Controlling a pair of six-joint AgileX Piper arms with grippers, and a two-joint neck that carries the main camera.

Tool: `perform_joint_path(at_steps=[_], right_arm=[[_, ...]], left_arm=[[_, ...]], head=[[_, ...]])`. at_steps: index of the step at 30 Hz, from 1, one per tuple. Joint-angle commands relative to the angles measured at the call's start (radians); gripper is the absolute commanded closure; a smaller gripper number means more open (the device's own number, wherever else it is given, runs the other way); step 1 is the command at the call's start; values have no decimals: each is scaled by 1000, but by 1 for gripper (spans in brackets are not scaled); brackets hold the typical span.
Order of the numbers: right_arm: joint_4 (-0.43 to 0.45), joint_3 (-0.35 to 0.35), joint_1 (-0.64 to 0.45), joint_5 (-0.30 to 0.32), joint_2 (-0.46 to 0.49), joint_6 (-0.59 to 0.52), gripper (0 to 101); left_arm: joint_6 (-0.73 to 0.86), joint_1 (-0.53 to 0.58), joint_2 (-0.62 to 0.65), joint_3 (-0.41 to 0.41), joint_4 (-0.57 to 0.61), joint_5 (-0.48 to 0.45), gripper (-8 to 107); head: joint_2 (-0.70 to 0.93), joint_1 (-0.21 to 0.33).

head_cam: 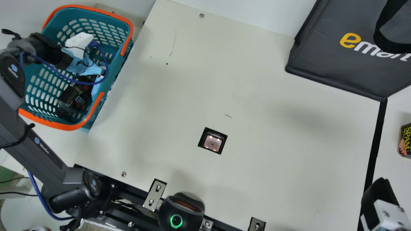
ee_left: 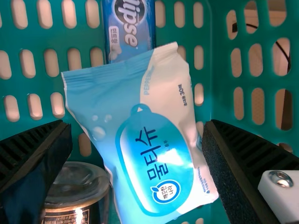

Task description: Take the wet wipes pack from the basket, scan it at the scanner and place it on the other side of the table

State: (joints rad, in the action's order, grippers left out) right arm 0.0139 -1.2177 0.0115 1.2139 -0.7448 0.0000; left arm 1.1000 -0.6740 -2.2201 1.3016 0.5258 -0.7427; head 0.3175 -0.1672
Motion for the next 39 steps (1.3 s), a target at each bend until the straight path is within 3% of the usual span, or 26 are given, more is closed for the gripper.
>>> perform_joint_path(at_steps=[1, 23, 37, 39], right_arm=[[0, 0, 0, 0, 0, 0, 6], [0, 0, 0, 0, 0, 0, 6], [0, 0, 0, 0, 0, 0, 6], [0, 0, 0, 0, 0, 0, 6]], left_arm=[[-5, 4, 0, 2, -3, -5, 9], [24, 35, -94, 44, 21, 22, 9], [59, 5, -74, 19, 102, 48, 102], [56, -5, -61, 12, 122, 48, 107]], head=[[4, 29], [4, 29], [4, 29], [4, 29]])
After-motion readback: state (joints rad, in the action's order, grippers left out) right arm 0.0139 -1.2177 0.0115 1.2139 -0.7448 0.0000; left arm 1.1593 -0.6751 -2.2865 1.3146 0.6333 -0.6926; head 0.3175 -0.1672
